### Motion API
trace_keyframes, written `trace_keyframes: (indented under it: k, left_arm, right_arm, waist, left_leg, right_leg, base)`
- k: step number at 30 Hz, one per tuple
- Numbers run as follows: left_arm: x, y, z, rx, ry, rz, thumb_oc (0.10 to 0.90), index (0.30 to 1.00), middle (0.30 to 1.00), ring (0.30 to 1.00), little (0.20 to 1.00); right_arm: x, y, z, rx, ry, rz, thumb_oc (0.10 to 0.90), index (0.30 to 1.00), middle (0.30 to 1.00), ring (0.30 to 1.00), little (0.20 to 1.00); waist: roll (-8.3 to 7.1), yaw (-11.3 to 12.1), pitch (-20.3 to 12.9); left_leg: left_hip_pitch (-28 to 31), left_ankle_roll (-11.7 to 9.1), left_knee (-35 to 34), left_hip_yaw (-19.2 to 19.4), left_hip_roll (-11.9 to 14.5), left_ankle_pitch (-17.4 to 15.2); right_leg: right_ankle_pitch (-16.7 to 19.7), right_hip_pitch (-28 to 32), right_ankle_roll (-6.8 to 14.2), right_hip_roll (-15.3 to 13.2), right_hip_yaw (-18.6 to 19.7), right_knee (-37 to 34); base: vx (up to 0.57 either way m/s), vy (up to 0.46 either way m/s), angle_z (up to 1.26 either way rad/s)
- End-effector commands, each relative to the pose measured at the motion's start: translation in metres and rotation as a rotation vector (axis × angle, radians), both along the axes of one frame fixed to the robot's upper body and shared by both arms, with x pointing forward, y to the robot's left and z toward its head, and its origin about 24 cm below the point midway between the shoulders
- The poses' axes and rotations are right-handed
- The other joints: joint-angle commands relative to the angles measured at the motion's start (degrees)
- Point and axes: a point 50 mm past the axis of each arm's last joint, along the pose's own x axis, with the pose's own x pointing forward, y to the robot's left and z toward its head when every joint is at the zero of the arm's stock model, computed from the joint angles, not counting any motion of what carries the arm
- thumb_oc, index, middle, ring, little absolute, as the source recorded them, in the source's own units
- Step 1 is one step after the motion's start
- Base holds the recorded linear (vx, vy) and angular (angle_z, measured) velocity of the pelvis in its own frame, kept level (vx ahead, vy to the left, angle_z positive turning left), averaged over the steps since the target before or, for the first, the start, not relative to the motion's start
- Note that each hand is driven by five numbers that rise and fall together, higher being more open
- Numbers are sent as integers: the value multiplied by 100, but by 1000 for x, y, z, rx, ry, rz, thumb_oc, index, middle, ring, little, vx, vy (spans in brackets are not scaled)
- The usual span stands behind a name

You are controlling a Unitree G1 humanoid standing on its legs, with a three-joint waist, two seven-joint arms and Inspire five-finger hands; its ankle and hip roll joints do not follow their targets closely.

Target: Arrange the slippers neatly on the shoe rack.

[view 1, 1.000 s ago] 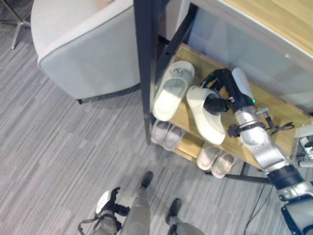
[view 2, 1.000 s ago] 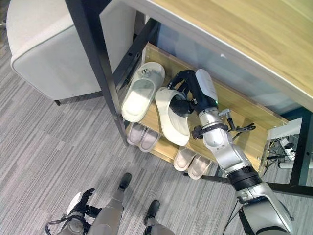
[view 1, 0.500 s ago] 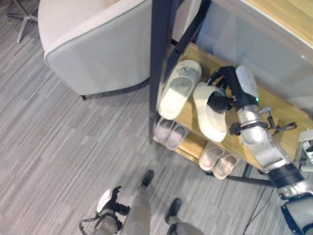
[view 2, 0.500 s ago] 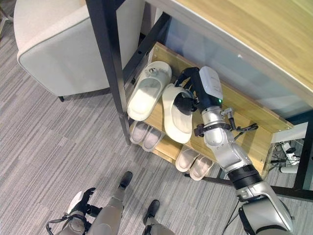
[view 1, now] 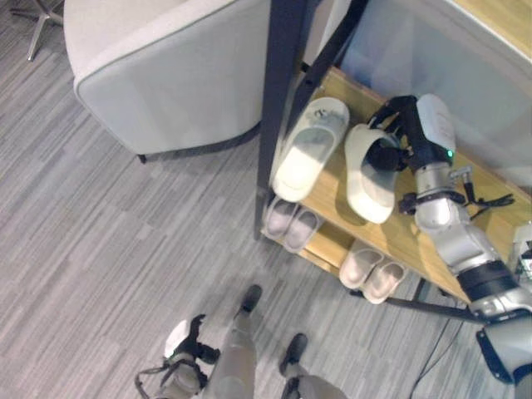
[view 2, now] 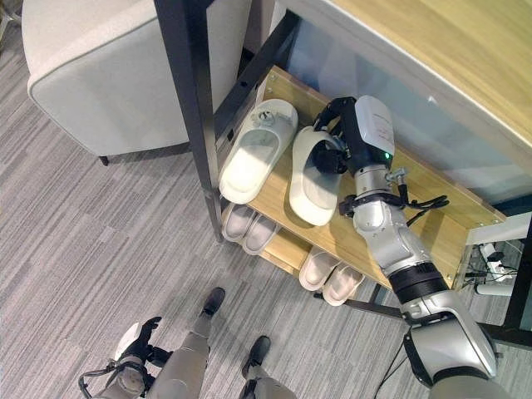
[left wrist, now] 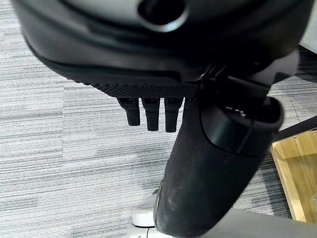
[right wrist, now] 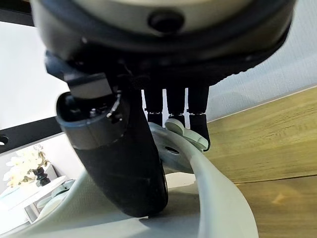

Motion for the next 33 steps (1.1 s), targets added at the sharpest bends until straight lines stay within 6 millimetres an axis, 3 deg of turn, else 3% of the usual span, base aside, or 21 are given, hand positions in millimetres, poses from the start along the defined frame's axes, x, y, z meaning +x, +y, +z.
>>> trace_keyframes:
  k: [1, 8, 14, 28, 33]
  left_arm:
    - [-9, -6, -7, -18, 42, 8, 800, 900, 900, 900, 900]
    - [-14, -3, -10, -30, 72, 32, 800, 900, 900, 900, 900]
    - [-15, 5, -8, -51, 69, 81, 800, 900, 900, 900, 900]
    - [-22, 0, -14, -111, 119, 89, 800, 900, 900, 900, 900]
    - [-21, 0, -13, -122, 117, 88, 800, 900, 900, 900, 900]
  right_arm:
    - [-7, -11, 71, 114, -292, -17, 800, 900, 900, 900, 900]
    - [-7, -10, 54, 272, -218, 69, 800, 900, 900, 900, 900]
    - [-12, -20, 35, 251, -98, 111, 800, 900, 900, 900, 900]
    - [-27, -20, 41, 246, -119, 187, 800, 900, 900, 900, 900]
    - [-30, -20, 35, 369, -126, 222, 800, 900, 900, 900, 900]
  waist:
    - [106, 43, -315]
    - [65, -5, -364]
    - [1, -125, -416]
    - [-9, -250, -445]
    - [-10, -262, -474]
  left_leg:
    - [512, 67, 194, -212, -2, -946]
    - [557, 79, 198, -225, -4, -978]
    - [624, 83, 143, -206, 18, -969]
    - [683, 92, 106, -142, 54, -989]
    - [737, 104, 97, -131, 58, -1009]
  right_leg:
    - [223, -176, 442, -283, 272, 82]
    - [208, -139, 444, -290, 247, 103]
    - [230, -148, 446, -285, 262, 97]
    - [228, -165, 448, -282, 317, 116]
    - [225, -142, 446, -280, 326, 120]
  base:
    - [2, 19, 5]
    - [4, 7, 5]
    - [0, 0, 0]
    - [0, 1, -1]
    - [0, 0, 0]
